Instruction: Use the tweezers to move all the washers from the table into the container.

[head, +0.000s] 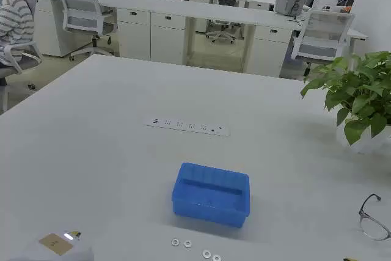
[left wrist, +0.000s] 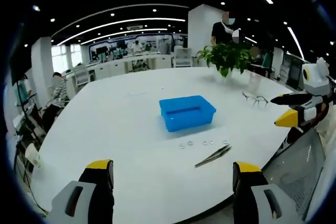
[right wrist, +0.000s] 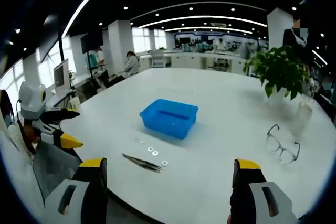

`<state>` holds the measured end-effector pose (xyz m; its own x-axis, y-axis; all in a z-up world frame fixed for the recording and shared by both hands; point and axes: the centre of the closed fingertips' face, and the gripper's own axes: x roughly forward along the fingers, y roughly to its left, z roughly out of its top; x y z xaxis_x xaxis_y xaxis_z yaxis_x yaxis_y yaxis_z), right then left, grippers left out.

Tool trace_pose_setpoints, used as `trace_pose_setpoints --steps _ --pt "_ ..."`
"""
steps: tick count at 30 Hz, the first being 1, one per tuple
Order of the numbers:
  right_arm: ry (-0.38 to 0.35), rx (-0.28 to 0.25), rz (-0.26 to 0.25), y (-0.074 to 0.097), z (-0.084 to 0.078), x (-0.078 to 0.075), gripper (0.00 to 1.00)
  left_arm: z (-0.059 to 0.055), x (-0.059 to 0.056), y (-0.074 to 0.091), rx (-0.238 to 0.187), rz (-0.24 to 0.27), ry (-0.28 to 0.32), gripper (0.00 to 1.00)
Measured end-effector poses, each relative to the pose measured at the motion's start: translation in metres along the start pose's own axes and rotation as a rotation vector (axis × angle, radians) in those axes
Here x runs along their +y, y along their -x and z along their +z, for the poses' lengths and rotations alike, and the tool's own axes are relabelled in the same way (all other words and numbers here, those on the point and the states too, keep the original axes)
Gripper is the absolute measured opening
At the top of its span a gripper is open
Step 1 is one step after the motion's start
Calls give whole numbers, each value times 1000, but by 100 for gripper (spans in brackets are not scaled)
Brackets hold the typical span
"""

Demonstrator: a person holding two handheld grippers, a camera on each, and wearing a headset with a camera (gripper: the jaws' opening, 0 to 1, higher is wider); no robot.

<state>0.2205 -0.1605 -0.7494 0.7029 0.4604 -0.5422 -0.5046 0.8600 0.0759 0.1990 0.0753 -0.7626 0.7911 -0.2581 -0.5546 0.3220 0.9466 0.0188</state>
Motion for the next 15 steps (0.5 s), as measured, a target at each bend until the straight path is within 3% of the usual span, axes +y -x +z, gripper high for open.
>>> trace_pose_setpoints --steps 15 --pt "-9 7 8 -2 0 2 98 0 -6 -2 9 -26 -28 96"
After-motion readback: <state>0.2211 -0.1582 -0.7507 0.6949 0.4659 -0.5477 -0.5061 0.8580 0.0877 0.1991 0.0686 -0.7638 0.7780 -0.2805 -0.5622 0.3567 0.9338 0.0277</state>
